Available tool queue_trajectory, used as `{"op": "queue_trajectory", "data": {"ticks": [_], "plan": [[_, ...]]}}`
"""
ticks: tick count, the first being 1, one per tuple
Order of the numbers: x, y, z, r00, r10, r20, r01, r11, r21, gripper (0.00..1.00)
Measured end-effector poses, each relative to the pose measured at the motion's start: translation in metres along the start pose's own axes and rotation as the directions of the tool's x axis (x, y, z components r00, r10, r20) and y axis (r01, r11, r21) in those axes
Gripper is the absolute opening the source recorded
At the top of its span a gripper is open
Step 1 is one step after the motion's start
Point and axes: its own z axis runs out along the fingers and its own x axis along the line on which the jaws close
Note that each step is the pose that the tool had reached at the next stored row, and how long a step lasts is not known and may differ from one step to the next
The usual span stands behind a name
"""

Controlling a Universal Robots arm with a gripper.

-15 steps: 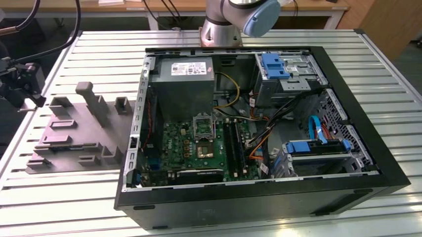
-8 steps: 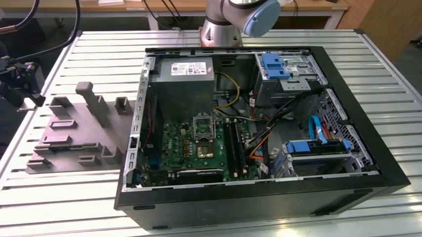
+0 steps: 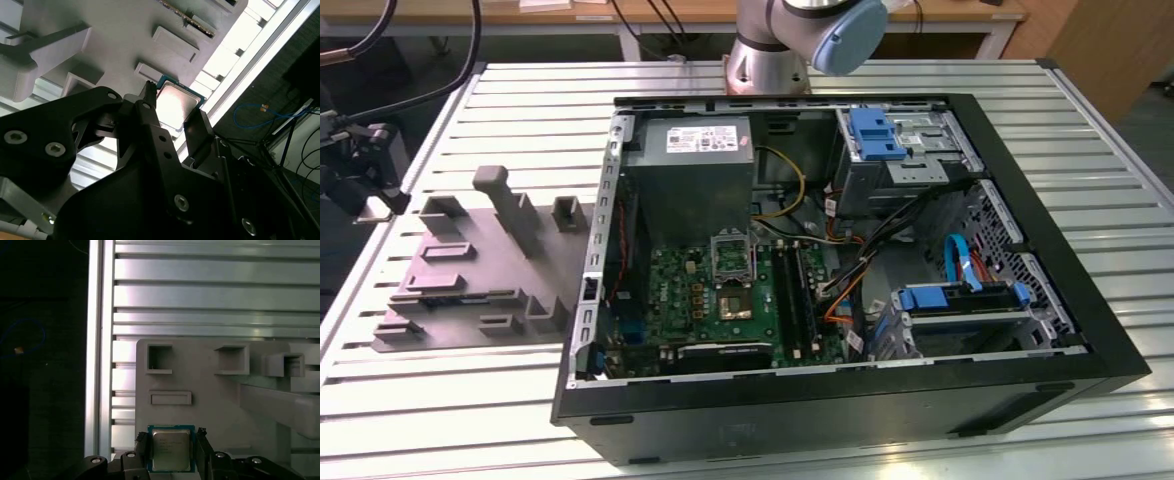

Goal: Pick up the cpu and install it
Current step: 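Pick up the cpu and move it towards the insertion slot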

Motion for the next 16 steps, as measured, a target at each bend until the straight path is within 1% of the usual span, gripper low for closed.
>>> {"op": "queue_trajectory", "data": {"ticks": [16], "plan": [[-0.0001,0.0002,-0.0050,1.0000,0.000,-0.0001,0.000,1.0000,0.0000,0.47]]}}
